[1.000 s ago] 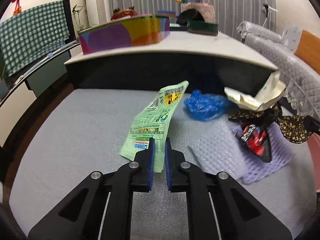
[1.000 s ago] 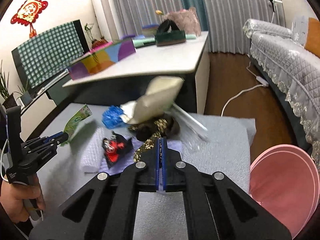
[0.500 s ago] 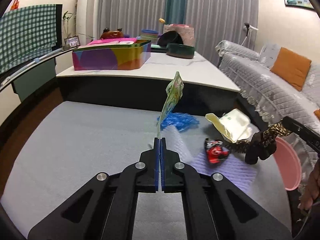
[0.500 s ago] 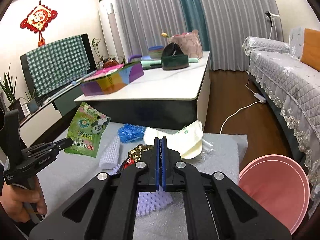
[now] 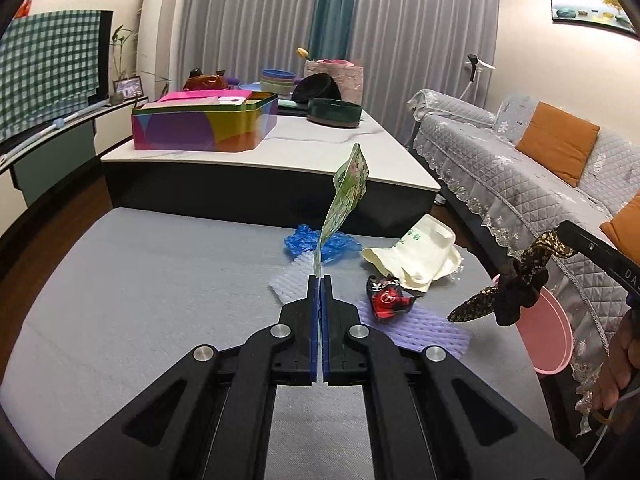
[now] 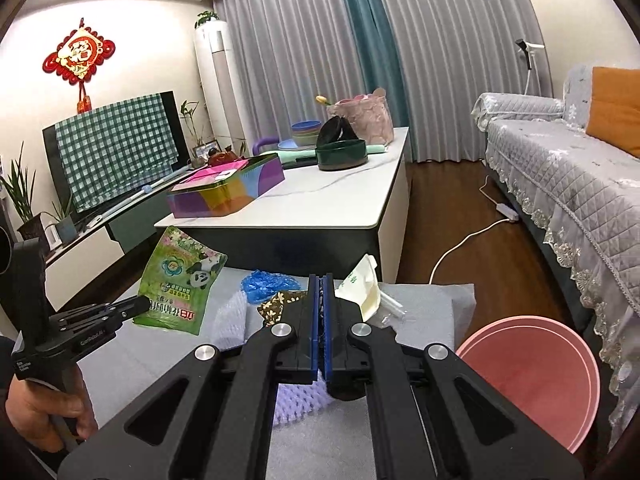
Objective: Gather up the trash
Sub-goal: 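Grasp the green snack packet with the left tool while the right tool grasps the patterned cloth, then carry the green packet and brown patterned cloth over the pink bin with both tools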
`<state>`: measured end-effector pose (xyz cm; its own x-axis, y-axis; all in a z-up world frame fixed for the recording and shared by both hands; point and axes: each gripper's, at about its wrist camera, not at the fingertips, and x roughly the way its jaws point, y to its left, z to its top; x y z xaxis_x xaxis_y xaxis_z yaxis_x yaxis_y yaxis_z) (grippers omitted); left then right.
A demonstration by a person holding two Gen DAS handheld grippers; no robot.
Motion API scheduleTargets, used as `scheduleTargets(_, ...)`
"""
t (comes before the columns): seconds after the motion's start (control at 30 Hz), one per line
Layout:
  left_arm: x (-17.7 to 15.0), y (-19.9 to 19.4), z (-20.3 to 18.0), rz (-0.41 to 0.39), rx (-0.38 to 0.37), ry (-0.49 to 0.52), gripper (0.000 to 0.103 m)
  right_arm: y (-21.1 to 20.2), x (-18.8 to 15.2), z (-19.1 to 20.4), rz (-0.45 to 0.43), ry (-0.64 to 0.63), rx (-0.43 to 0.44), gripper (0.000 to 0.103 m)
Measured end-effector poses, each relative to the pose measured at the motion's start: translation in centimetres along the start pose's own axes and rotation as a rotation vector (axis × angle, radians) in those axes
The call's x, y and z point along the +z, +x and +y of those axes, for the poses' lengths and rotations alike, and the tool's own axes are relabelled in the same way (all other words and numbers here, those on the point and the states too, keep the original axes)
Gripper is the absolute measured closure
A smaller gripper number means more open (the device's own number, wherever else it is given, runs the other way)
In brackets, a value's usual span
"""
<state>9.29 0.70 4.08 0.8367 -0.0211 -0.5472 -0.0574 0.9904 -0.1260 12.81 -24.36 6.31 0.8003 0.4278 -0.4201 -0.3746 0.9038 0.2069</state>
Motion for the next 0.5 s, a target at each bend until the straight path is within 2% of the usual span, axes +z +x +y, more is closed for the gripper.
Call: scheduleTargets(0.5, -0.4, -1.0, -2.6, -0.005, -0.053, 0.038, 0.102, -3.3, -0.1, -1.9, -0.042, 0.018, -0.055, 0.101)
